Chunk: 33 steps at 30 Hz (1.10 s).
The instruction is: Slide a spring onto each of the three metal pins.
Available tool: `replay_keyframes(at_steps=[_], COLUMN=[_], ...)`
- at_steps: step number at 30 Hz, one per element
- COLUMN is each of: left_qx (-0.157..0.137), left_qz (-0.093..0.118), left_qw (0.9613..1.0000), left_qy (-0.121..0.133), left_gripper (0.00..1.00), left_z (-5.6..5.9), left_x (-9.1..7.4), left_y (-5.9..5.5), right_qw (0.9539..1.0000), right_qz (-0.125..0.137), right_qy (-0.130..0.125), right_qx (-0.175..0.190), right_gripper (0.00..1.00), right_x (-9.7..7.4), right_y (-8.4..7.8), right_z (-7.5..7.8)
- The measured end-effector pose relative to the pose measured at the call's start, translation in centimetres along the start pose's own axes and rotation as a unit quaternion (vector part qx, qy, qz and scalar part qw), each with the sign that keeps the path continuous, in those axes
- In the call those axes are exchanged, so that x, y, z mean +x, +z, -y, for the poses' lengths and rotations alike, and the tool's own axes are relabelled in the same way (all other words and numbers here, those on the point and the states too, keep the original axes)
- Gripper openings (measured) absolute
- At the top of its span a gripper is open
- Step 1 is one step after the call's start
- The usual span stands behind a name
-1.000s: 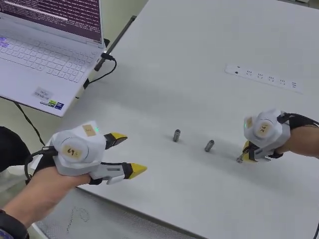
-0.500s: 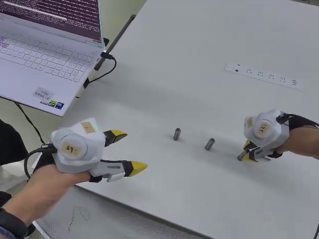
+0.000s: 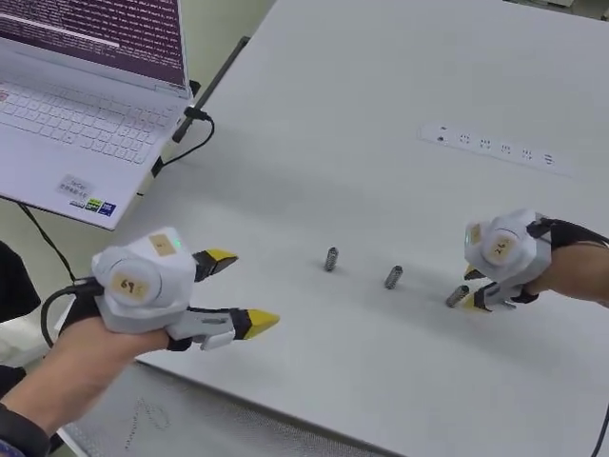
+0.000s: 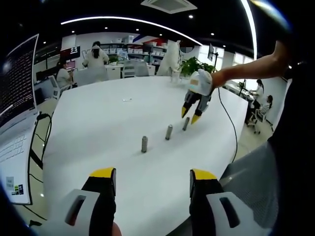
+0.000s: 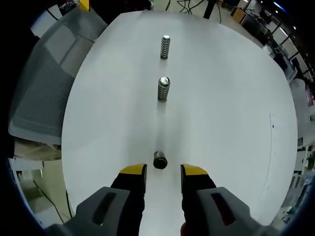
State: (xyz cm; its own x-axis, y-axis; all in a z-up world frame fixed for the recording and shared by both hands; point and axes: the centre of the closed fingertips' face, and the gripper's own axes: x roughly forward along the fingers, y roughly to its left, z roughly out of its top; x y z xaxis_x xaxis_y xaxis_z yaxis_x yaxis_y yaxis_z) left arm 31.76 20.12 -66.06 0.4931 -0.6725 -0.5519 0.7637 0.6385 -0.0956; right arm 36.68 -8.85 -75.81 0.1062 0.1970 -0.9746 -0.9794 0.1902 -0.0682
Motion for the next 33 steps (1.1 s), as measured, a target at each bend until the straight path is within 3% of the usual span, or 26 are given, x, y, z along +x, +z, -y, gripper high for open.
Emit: replay_keyframes(at_steps=[3, 12, 19, 26, 33], left_qx=[-0.001, 0.002, 0.007, 0.010, 0.008], left_qz=[0.002, 0.009, 0.011, 0.011, 0.012], left_qw=[1.0000, 1.0000, 0.9999, 0.9999, 0.9998], left_qy=[0.001, -0.001, -0.004, -0.008, -0.011], left_gripper=[0.58, 0.58, 0.59, 0.59, 0.59], left_z=[0.0, 0.1, 0.4, 0.7, 1.2], left_x=[-0.1, -0.4, -0.5, -0.5, -0.2], left_y=[0.2, 0.9, 1.3, 1.4, 1.6], right_qw=[0.9999, 0.9968, 0.9894, 0.9746, 0.9557], right_qz=[0.000, 0.033, 0.064, 0.108, 0.158], right_qy=[-0.007, -0.037, -0.065, -0.084, -0.093], right_qx=[0.012, 0.063, 0.113, 0.177, 0.230], right_gripper=[0.28, 0.31, 0.31, 0.33, 0.34], right_x=[-0.6, -2.4, -4.3, -5.5, -6.6], right_y=[-0.3, -1.1, -1.9, -2.7, -2.3], right_z=[0.0, -0.6, -1.5, -2.8, -4.7])
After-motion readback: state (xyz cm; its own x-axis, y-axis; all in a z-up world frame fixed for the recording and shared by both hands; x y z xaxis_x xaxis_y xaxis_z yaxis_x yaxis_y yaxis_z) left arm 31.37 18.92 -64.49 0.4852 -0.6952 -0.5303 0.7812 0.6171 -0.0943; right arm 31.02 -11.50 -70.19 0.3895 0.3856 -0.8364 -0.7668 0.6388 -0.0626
